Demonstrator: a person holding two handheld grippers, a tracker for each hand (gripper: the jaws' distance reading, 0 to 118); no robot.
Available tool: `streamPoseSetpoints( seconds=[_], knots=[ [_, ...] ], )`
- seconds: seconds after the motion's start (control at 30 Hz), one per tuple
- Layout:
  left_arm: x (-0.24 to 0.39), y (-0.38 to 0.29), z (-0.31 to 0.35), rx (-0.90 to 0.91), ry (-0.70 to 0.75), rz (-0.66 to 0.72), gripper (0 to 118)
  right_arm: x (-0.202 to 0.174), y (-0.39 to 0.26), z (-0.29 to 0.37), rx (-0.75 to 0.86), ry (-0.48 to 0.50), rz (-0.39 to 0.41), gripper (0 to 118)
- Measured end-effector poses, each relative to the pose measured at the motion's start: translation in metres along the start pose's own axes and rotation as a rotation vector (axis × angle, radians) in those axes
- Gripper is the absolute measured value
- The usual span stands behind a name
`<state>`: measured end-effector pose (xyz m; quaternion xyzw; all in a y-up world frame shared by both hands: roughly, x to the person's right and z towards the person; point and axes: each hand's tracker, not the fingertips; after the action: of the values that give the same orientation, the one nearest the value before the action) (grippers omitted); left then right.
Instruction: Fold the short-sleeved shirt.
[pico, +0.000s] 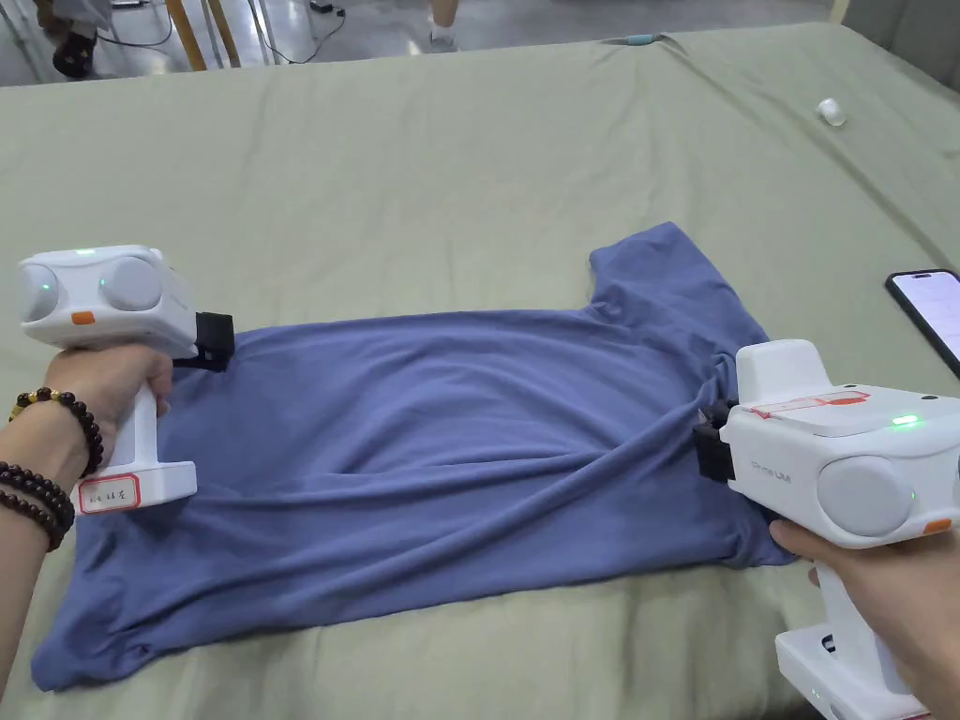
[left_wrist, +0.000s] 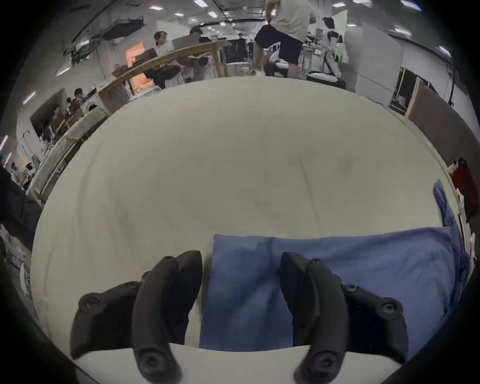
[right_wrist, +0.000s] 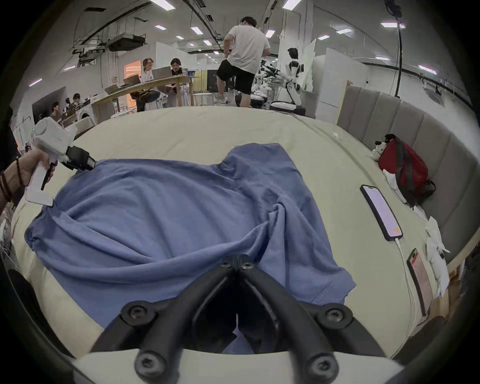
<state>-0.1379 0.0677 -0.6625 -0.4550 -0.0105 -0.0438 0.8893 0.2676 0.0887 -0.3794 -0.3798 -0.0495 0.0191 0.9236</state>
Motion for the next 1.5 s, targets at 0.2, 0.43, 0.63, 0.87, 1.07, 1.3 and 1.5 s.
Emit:
streamPoseSetpoints(
  seconds=[0.2,0.43,0.63,0.87,1.07,1.3,1.5],
  knots=[
    [0.015,-0.004,0.014,0.04,0.007,-0.033,1,0.002,-0.001,-0.001,-0.005,-0.005,0.007,0],
    [0.014,-0.009,0.044,0.081,-0.03,-0.04,1,0.02,0.043,-0.014,0.022,0.017,0.019,0],
    [0.012,-0.009,0.063,0.114,-0.034,-0.067,1,0.054,0.119,-0.085,-0.06,-0.008,0.007,118],
    [0.008,-0.011,0.061,0.131,-0.045,-0.052,1,0.085,0.155,-0.164,-0.286,-0.047,-0.051,93],
    [0.01,-0.011,0.057,0.124,-0.037,-0.067,1,0.077,0.132,-0.163,-0.326,-0.053,-0.052,87],
    [0.018,-0.014,0.057,0.125,-0.024,-0.082,1,0.06,0.133,-0.141,-0.274,-0.063,0.002,1],
    [0.018,-0.021,0.078,0.142,-0.012,-0.071,1,0.048,0.133,-0.113,-0.189,-0.112,0.015,1]
  ],
)
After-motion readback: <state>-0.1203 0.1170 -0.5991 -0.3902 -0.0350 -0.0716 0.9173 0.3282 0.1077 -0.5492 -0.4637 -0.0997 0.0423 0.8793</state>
